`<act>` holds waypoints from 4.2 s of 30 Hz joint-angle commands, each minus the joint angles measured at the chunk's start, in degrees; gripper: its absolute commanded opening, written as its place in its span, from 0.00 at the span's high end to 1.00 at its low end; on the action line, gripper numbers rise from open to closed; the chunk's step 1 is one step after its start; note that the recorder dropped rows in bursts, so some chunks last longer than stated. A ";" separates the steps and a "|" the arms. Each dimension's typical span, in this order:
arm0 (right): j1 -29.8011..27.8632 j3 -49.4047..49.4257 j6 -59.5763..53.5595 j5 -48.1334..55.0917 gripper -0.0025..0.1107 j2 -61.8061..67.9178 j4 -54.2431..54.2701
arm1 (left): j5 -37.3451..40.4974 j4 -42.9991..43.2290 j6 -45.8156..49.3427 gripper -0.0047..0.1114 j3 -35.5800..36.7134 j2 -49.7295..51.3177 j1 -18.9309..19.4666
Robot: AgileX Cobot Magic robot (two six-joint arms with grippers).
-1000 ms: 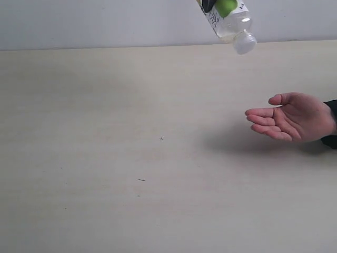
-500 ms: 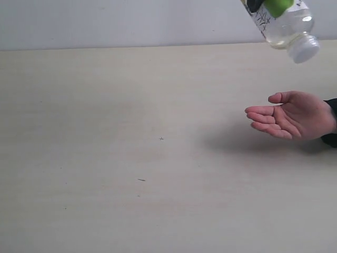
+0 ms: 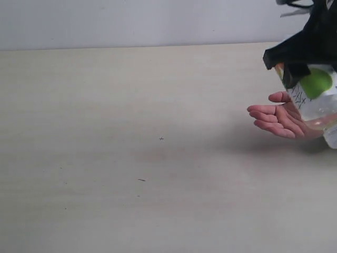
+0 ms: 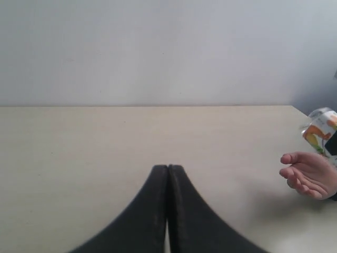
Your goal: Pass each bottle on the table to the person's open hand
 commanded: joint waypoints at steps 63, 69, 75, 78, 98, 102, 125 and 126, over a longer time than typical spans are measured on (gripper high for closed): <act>-0.18 6.53 -13.52 -16.39 0.97 -23.80 12.95 | -0.88 -0.17 0.13 0.95 0.19 -0.50 0.16; -0.18 6.53 -18.70 -17.43 0.98 -31.23 20.62 | -0.88 -0.17 0.13 0.95 0.19 -0.50 0.16; -0.18 6.53 -18.70 -17.43 0.98 -34.87 20.62 | -0.88 -0.17 0.13 0.95 0.19 -0.50 0.16; -0.18 6.53 -18.70 -17.43 0.98 -35.95 20.62 | -0.88 -0.17 0.13 0.95 0.19 -0.50 0.16; -0.28 6.53 -18.70 -17.43 0.98 -36.62 21.38 | -0.88 -0.17 0.13 0.95 0.19 -0.50 0.16; -0.28 6.53 -19.02 -17.80 0.98 -36.62 20.61 | -0.88 -0.17 0.13 0.95 0.19 -0.50 0.16; -0.28 23.79 -19.49 -35.09 0.98 -55.14 18.66 | -0.88 -0.17 0.13 0.95 0.19 -0.50 0.16; -0.28 25.37 -19.49 -35.91 0.98 -56.75 18.66 | -0.88 -0.17 0.13 0.95 0.19 -0.50 0.16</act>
